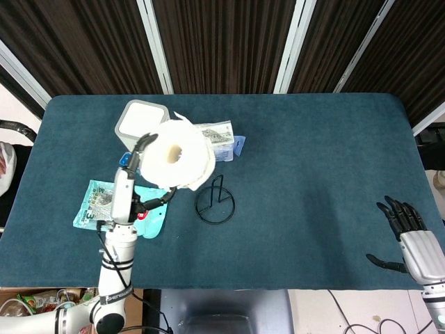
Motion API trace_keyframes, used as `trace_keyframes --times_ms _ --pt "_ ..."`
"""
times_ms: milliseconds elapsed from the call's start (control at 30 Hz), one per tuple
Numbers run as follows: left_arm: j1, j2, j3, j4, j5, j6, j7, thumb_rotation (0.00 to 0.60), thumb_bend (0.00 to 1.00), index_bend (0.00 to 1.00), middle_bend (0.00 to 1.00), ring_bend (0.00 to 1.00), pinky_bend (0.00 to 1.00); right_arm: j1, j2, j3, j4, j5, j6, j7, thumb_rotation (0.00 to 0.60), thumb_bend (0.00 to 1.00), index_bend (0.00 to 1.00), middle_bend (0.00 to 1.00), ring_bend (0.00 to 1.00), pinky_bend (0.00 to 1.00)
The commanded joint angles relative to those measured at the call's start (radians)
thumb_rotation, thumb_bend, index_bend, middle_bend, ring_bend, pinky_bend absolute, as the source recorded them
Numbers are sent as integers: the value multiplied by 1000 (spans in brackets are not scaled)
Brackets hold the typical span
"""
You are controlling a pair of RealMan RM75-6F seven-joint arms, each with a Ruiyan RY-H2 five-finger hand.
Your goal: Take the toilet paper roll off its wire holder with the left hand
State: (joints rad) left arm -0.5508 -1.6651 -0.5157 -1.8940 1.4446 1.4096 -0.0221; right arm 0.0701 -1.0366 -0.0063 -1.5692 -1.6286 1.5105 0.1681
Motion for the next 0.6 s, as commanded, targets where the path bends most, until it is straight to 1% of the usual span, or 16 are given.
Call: trace_keyframes --times_ms 33,67,167,267,300,400,433,533,600 --pt "42 90 -26 -44 -8 30 -15 600 704 851 842 871 926 0 -1 -1 0 -2 0 -3 600 70 0 0 0 0" --pt "57 110 -18 -36 -6 36 -29 600 702 851 842 871 926 0 -2 -1 -1 -3 0 -4 600 70 0 0 0 0" --pt "112 163 30 38 12 60 -111 600 696 852 840 869 923 0 -3 -4 -3 -8 -1 -8 600 70 0 0 0 0" --pt "160 184 105 158 17 63 -226 600 695 852 839 868 921 0 -4 -7 -7 -12 -3 -14 600 70 0 0 0 0" --pt "176 181 138 210 20 63 -273 600 695 852 839 868 921 0 -4 -9 -8 -14 -3 -16 600 70 0 0 0 0" --pt "195 155 209 321 25 46 -362 600 694 852 840 868 921 0 -8 -11 -11 -17 -5 -25 600 70 0 0 0 0" --pt "205 139 241 361 37 49 -391 600 693 852 840 868 921 1 -10 -12 -13 -18 -7 -29 600 70 0 0 0 0" --pt "231 97 316 437 100 91 -443 600 692 852 839 868 921 3 -13 -12 -16 -16 -14 -39 600 70 0 0 0 0" --pt "249 71 355 471 136 126 -463 600 690 852 839 868 921 4 -14 -11 -18 -12 -17 -43 600 70 0 0 0 0"
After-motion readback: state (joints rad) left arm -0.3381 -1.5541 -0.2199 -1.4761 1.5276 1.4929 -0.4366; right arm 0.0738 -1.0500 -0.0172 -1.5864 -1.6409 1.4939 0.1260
